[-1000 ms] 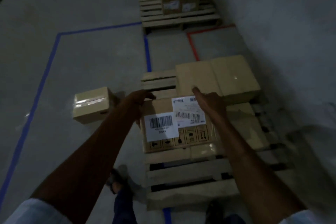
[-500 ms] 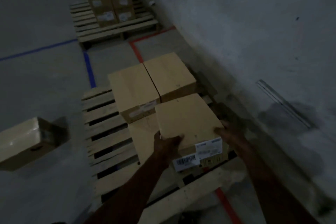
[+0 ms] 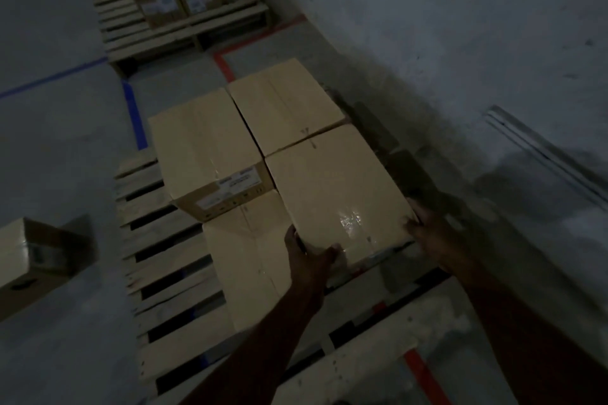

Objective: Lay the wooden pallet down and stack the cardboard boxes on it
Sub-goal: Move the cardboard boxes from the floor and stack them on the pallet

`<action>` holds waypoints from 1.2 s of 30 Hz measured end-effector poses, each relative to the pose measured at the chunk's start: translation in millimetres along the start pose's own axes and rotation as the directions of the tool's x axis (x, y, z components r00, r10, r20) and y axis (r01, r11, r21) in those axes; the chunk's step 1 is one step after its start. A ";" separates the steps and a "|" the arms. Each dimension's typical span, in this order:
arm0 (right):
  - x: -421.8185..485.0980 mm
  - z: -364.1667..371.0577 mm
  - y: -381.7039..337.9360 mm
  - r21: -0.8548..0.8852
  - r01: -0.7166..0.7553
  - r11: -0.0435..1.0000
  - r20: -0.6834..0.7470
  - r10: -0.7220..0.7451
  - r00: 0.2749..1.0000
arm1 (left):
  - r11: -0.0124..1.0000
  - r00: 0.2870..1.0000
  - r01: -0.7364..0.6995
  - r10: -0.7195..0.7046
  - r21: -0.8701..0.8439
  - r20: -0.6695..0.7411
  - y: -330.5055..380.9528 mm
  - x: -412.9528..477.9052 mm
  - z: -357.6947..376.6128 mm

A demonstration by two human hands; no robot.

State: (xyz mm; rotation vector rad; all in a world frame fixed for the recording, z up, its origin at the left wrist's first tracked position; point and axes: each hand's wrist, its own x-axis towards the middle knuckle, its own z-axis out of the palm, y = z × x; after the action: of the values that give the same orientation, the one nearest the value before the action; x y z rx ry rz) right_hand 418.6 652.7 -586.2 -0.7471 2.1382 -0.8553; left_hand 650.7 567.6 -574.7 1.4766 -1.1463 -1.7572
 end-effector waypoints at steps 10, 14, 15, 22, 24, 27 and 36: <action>2.6 4.8 -9.7 -0.171 -0.024 0.985 -0.002 0.024 1.000 | 0.816 0.983 -0.179 0.174 0.550 0.062 -25.1 11.0 11.6; -2.2 21.3 -2.3 -0.266 0.092 0.959 -0.079 -0.117 0.990 | 0.311 0.868 -0.401 0.429 0.862 0.249 -36.6 9.6 4.7; -1.0 22.4 0.0 -0.245 0.099 0.964 -0.094 -0.125 0.988 | 0.258 0.844 -0.445 0.442 0.858 0.305 -43.1 11.1 2.0; 11.8 23.6 0.2 -0.174 0.135 0.975 -0.151 -0.162 0.975 | 0.278 0.803 -0.559 0.415 0.782 0.427 -49.6 21.8 3.9; 11.0 26.0 1.7 -0.193 0.102 0.976 -0.146 -0.131 0.981 | 0.276 0.783 -0.582 0.444 0.765 0.436 -49.3 29.2 -0.1; 12.6 27.7 1.3 -0.271 0.114 0.956 -0.127 -0.153 0.980 | 0.286 0.813 -0.563 0.363 0.776 0.456 -35.2 37.8 -1.4; -0.1 61.4 -10.0 -0.527 0.072 0.847 -0.185 -0.197 0.963 | -0.142 0.609 -0.711 0.367 0.689 0.704 -30.9 43.1 -15.6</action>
State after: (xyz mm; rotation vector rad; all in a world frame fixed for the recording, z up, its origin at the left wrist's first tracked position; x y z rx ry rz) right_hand 468.7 625.5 -611.4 -1.1254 2.5948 -0.4419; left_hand 659.0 541.8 -623.0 0.7950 -2.9109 -0.3277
